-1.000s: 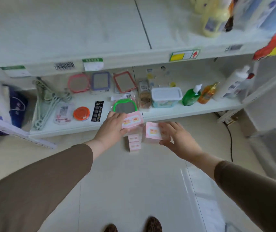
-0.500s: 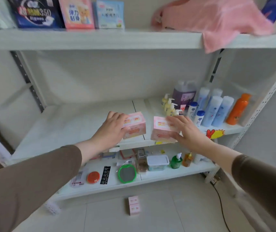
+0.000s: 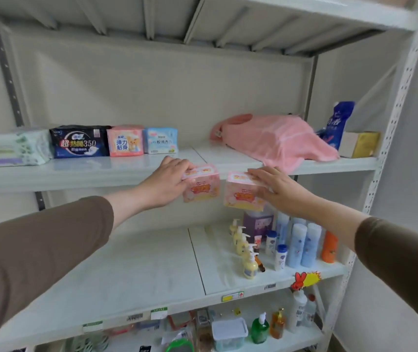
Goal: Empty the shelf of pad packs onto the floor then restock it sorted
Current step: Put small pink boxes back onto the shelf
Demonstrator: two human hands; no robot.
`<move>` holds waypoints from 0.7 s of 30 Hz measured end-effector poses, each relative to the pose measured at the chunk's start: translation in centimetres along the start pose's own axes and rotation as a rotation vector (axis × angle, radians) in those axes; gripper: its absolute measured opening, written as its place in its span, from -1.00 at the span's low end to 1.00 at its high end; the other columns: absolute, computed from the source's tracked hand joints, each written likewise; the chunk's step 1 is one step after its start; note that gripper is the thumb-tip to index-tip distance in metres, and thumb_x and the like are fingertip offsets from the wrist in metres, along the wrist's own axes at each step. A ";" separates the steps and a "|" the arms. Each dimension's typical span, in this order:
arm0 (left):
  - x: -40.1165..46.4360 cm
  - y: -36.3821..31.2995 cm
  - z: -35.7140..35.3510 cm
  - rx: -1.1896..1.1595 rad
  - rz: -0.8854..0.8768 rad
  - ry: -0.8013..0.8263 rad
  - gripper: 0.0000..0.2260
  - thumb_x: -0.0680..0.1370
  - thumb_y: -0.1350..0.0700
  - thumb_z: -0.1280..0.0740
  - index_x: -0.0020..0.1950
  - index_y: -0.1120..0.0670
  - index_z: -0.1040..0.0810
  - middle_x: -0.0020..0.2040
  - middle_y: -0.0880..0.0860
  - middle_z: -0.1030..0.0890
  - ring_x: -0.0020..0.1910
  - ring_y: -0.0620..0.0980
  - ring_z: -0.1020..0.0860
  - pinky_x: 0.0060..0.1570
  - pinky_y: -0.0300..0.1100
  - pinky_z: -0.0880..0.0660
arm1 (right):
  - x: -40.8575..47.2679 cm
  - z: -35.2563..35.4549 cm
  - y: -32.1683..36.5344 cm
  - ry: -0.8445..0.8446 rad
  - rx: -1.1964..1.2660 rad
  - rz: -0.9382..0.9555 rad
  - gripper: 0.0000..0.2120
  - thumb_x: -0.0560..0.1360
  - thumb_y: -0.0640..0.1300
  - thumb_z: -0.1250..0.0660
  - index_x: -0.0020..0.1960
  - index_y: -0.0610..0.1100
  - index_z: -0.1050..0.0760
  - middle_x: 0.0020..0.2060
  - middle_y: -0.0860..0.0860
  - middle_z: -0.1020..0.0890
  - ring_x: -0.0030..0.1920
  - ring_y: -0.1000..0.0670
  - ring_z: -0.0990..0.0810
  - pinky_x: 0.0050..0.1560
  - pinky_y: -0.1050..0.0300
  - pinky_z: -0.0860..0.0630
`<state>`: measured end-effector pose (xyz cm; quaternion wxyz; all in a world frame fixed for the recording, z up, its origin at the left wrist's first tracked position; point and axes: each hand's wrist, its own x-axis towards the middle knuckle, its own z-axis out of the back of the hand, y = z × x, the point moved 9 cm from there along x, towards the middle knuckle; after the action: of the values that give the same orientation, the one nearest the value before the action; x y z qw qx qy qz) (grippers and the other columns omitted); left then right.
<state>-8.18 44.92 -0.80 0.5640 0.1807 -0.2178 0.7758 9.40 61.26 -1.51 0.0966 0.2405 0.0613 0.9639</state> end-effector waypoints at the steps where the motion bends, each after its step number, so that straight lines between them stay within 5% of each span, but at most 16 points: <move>1: 1.3 -0.1 0.5 0.000 0.004 -0.004 -0.70 0.64 0.00 -0.22 0.33 0.08 -0.41 0.30 0.01 -0.46 0.31 0.02 -0.25 0.22 -0.19 -0.21 | 0.8 0.9 -0.5 -0.008 -0.004 0.010 -0.49 0.64 0.00 -0.22 0.54 -0.09 -0.24 0.39 -0.04 -0.38 0.39 -0.04 -0.30 0.39 -0.01 -0.27; 7: 9.3 0.5 2.4 0.016 0.028 -0.021 -0.72 0.65 0.00 -0.22 0.33 0.06 -0.43 0.27 0.01 -0.48 0.33 0.03 -0.26 0.24 -0.17 -0.23 | 6.1 4.6 -4.3 -0.050 -0.044 0.056 -0.52 0.64 0.04 -0.19 0.52 -0.04 -0.26 0.35 0.00 -0.41 0.33 0.01 -0.29 0.30 0.11 -0.25; 13: 16.2 4.0 2.1 0.044 0.102 -0.023 -0.74 0.64 -0.02 -0.23 0.27 0.06 -0.44 0.25 0.01 -0.51 0.28 0.06 -0.31 0.17 -0.14 -0.28 | 11.6 4.8 -6.6 -0.062 0.010 0.102 -0.54 0.64 0.07 -0.19 0.51 0.00 -0.29 0.33 0.03 -0.42 0.35 0.00 -0.32 0.39 -0.03 -0.28; 21: 23.3 10.0 0.7 -0.028 0.188 0.082 -0.58 0.59 -0.08 -0.32 0.38 0.05 -0.36 0.31 0.06 -0.48 0.33 0.03 -0.37 0.33 -0.03 -0.36 | 18.8 2.3 -7.9 -0.032 0.038 0.142 -0.52 0.62 0.05 -0.24 0.51 0.10 -0.27 0.24 0.14 -0.43 0.22 0.08 -0.37 0.29 0.05 -0.37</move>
<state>-24.69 60.43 10.71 0.4995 0.1200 -0.2214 0.8289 -4.54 73.19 7.67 0.0242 0.2616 0.0608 0.9629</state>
